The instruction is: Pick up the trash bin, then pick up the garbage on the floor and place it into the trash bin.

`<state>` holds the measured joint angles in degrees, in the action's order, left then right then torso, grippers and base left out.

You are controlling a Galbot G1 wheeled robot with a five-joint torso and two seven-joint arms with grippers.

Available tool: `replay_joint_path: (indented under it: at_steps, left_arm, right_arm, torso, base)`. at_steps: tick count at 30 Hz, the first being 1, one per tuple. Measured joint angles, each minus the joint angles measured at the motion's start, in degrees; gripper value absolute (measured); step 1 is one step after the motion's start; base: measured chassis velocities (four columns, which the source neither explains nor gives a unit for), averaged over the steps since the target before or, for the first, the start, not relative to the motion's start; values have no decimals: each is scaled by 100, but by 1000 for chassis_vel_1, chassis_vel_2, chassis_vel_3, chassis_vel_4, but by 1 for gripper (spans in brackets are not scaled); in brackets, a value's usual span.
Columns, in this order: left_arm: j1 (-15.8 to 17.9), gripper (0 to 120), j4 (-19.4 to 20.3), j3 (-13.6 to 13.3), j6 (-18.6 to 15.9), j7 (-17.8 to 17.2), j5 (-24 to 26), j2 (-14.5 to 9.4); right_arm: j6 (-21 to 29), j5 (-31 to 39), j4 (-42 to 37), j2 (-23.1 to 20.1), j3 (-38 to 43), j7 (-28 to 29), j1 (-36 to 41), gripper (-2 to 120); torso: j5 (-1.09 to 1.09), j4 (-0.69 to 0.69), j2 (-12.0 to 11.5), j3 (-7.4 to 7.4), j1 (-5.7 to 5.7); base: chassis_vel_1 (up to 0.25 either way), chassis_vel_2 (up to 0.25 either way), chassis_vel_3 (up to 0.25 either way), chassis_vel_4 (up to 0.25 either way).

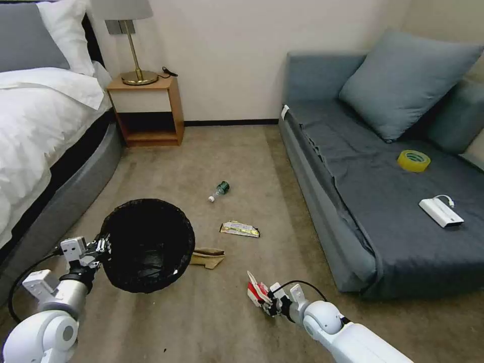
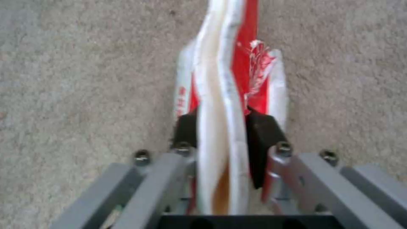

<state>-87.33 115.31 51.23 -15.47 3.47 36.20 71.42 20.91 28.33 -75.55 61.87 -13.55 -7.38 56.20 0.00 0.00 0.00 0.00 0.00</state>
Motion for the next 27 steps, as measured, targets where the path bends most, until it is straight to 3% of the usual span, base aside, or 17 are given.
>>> replay_joint_path:
  at_steps: [2, 3, 11, 13, 17, 19, 23, 25, 27]
  left_arm:
    - [0, 6, 0, 0, 0, 0, 0, 0]
    - [-6, 6, -10, -22, 4, 3, 0, 13]
    - [0, 6, -40, -52, 7, 0, 24, 12]
    - [94, 6, -151, -192, -7, -151, 186, 19]
    - [109, 6, -187, -226, -16, -199, 221, 25]
    - [103, 6, -264, -361, -53, -266, 290, 64]
    - [97, 6, -271, -401, -58, -270, 290, 84]
    - [75, 6, -268, -516, -90, -294, 293, 130]
    - [72, 6, -265, -543, -93, -300, 292, 135]
  right_arm:
    - [0, 0, 0, 0, 0, 0, 0, 19]
    - [-58, -17, 9, 18, 48, 30, 54, 0]
    - [-98, -11, -46, -13, 130, 73, 108, 0]
    - [-237, 104, -404, -228, 365, 195, 160, 0]
    - [-292, 154, -583, -308, 436, 262, 162, 0]
    - [-489, 275, -1402, -623, 651, 535, 93, 0]
    - [-543, 313, -1661, -700, 693, 633, 48, 0]
    - [-664, 529, -2535, -927, 766, 1017, -165, 0]
    - [-673, 615, -2724, -969, 772, 1095, -229, 0]
  torso:
    - [0, 0, 0, 0, 0]
    - [0, 0, 0, 0, 0]
    - [1, 0, 0, 0, 0]
    - [0, -1, 0, 0, 0]
    - [1, -1, 0, 0, 0]
    - [1, -1, 0, 0, 0]
    - [0, 0, 0, 0, 0]
    - [0, 0, 0, 0, 0]
    - [0, 0, 0, 0, 0]
  base:
    - [0, 0, 0, 0]
    - [0, 0, 0, 0]
    - [0, 0, 0, 0]
    - [0, 0, 0, 0]
    - [0, 0, 0, 0]
    - [0, 0, 0, 0]
    - [0, 0, 0, 0]
    - [0, 0, 0, 0]
    - [0, 0, 0, 0]
